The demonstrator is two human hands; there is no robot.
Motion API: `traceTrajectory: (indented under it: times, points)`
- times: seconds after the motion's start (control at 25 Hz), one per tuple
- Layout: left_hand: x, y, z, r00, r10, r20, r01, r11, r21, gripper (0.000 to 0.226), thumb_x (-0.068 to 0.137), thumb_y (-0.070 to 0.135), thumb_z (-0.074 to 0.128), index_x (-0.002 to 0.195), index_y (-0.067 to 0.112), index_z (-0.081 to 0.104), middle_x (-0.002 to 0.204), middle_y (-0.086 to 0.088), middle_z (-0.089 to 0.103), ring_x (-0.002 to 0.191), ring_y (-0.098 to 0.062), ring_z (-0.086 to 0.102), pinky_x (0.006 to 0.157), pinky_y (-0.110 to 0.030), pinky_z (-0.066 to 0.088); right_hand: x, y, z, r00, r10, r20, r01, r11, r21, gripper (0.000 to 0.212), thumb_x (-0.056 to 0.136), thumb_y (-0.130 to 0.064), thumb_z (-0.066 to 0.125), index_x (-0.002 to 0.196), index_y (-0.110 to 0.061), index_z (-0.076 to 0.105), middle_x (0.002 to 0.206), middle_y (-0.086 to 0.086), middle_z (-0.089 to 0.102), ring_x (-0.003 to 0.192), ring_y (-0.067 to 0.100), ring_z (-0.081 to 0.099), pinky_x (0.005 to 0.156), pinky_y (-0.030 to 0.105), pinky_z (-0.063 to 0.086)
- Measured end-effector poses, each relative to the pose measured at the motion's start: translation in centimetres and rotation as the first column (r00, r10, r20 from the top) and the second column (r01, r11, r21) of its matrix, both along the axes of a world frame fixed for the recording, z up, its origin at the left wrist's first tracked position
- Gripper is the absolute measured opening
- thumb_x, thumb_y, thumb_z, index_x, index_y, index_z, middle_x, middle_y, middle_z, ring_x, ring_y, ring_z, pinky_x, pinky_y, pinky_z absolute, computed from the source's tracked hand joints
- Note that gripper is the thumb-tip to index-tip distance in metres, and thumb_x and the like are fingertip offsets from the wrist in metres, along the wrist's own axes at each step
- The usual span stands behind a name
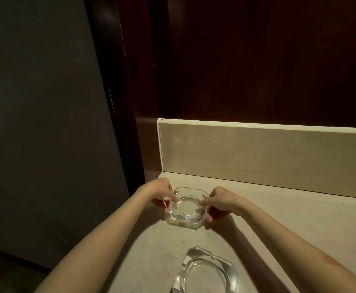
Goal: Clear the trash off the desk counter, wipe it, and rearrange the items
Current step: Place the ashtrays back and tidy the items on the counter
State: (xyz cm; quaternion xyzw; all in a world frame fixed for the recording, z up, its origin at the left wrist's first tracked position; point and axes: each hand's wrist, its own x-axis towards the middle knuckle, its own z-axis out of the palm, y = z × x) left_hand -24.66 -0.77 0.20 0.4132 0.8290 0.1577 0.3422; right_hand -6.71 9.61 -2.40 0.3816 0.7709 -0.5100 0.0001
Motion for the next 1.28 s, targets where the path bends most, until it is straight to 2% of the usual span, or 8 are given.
traceTrajectory:
  times: [0.08, 0.32, 0.64, 0.8, 0.96, 1.08, 1.2, 1.28]
  points:
    - [-0.8, 0.1, -0.7, 0.999, 0.024, 0.022, -0.024, 1.000, -0.016, 0.022, 0.084, 0.016, 0.074, 0.092, 0.001, 0.060, 0.082, -0.017, 0.069, 0.053, -0.023, 0.066, 0.050, -0.028, 0.056, -0.9, 0.2, -0.5, 1.000, 0.019, 0.016, -0.019, 1.000, -0.021, 0.035, 0.092, -0.017, 0.061, 0.099, 0.017, 0.062, 0.052, 0.010, 0.066, 0.049, 0.020, 0.067, 0.056, 0.028, 0.056]
    - [-1.0, 0.8, -1.1, 0.997, 0.049, 0.056, -0.047, 0.998, -0.032, 0.024, 0.084, 0.015, 0.074, 0.096, -0.004, 0.065, 0.085, -0.021, 0.072, 0.055, -0.023, 0.067, 0.056, -0.028, 0.058, -2.0, 1.7, -1.3, 0.999, 0.027, 0.026, -0.025, 0.997, -0.068, 0.033, 0.087, -0.015, 0.067, 0.093, 0.017, 0.065, 0.053, 0.010, 0.067, 0.046, 0.016, 0.064, 0.048, 0.022, 0.052]
    - [-1.3, -0.8, -0.3, 0.993, -0.030, -0.110, 0.017, 0.993, -0.121, 0.048, 0.087, 0.041, 0.067, 0.103, -0.004, 0.065, 0.090, -0.014, 0.074, 0.068, -0.022, 0.070, 0.065, -0.028, 0.058, -4.0, 4.2, -1.1, 1.000, 0.027, 0.003, -0.027, 0.998, -0.059, 0.025, 0.086, -0.010, 0.068, 0.083, 0.014, 0.064, 0.050, 0.014, 0.064, 0.043, 0.019, 0.063, 0.042, 0.022, 0.049]
    - [-1.6, -2.1, -0.2, 0.997, -0.026, -0.073, 0.015, 0.988, -0.152, 0.046, 0.089, 0.040, 0.065, 0.106, -0.003, 0.063, 0.090, -0.011, 0.073, 0.065, -0.019, 0.069, 0.061, -0.024, 0.056, -6.5, 5.3, -1.3, 1.000, -0.001, -0.016, 0.000, 0.998, -0.066, 0.022, 0.086, -0.007, 0.067, 0.078, 0.012, 0.061, 0.046, 0.013, 0.062, 0.040, 0.018, 0.062, 0.039, 0.022, 0.048]
    - [-1.0, -3.1, -0.1, 0.980, -0.082, -0.182, 0.050, 0.984, -0.173, 0.049, 0.087, 0.046, 0.064, 0.111, 0.003, 0.064, 0.095, -0.005, 0.072, 0.071, -0.017, 0.066, 0.066, -0.026, 0.054, -9.1, 6.7, -1.9, 1.000, -0.020, -0.013, 0.020, 1.000, 0.003, 0.032, 0.083, -0.017, 0.073, 0.082, 0.015, 0.067, 0.055, 0.015, 0.066, 0.050, 0.023, 0.066, 0.054, 0.030, 0.057]
    - [-0.9, -4.0, -0.2, 0.981, -0.098, -0.168, 0.071, 0.985, -0.157, 0.044, 0.087, 0.046, 0.064, 0.108, 0.006, 0.064, 0.093, -0.004, 0.071, 0.074, -0.017, 0.065, 0.071, -0.029, 0.055, -10.7, 7.1, -2.1, 0.998, -0.053, -0.045, 0.052, 0.998, -0.024, 0.033, 0.084, -0.015, 0.072, 0.092, 0.017, 0.067, 0.053, 0.016, 0.066, 0.047, 0.023, 0.066, 0.051, 0.030, 0.057]
    - [-0.9, -4.7, -0.5, 0.984, -0.096, -0.151, 0.076, 0.988, -0.135, 0.035, 0.087, 0.041, 0.066, 0.099, 0.008, 0.065, 0.094, -0.007, 0.073, 0.066, -0.016, 0.063, 0.068, -0.028, 0.054, -12.0, 7.2, -2.4, 0.995, -0.083, -0.059, 0.084, 0.996, 0.026, 0.034, 0.081, -0.021, 0.075, 0.081, 0.013, 0.068, 0.063, 0.019, 0.069, 0.069, 0.031, 0.071, 0.076, 0.042, 0.059]
    - [-0.9, -4.9, -0.8, 0.977, -0.108, -0.183, 0.086, 0.989, -0.122, 0.035, 0.087, 0.042, 0.066, 0.098, 0.009, 0.066, 0.097, -0.008, 0.073, 0.063, -0.014, 0.060, 0.068, -0.028, 0.053, -12.5, 7.1, -2.4, 0.994, -0.086, -0.063, 0.088, 0.996, 0.035, 0.031, 0.080, -0.022, 0.076, 0.069, 0.006, 0.066, 0.065, 0.019, 0.070, 0.073, 0.032, 0.072, 0.080, 0.044, 0.057]
